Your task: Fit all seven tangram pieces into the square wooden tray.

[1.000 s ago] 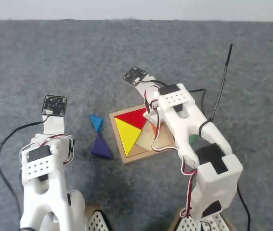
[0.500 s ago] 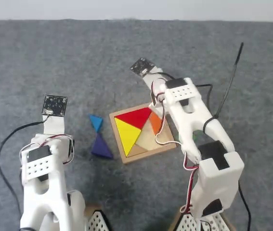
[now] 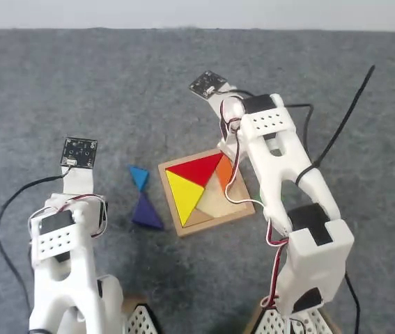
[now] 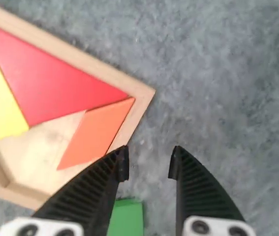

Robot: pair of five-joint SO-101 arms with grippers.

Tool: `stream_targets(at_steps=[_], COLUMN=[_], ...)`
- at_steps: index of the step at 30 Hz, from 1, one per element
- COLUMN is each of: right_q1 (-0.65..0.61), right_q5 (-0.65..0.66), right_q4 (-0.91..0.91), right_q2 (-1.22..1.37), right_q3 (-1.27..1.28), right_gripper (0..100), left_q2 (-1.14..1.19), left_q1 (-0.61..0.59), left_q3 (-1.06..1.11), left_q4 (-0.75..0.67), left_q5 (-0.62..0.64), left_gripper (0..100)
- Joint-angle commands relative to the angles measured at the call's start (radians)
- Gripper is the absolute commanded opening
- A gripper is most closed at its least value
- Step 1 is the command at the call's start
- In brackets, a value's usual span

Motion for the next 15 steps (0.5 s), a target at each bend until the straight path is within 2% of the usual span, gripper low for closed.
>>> stream_targets(at_steps=[1,7,15], right_q1=[0.013,0.015,0.045], right_q5=[0.018,0.089,0.233], right_q4=[0.041,0.088,0.027], right_q2=[-0.015,-0.079,-0.418], right_q3=[-0.052,0.003,0.318], right_gripper=[15.1,15.1,15.1], left_q2=[-0.035,-0.035,-0.035], left_q1=[-0.008,-0.008,-0.008], left_q3=[-0.004,-0.004,-0.004], left_q4=[-0.015,-0.015,-0.015], left_q5=[-0.011,-0.011,-0.011], left_gripper=[14,14,14])
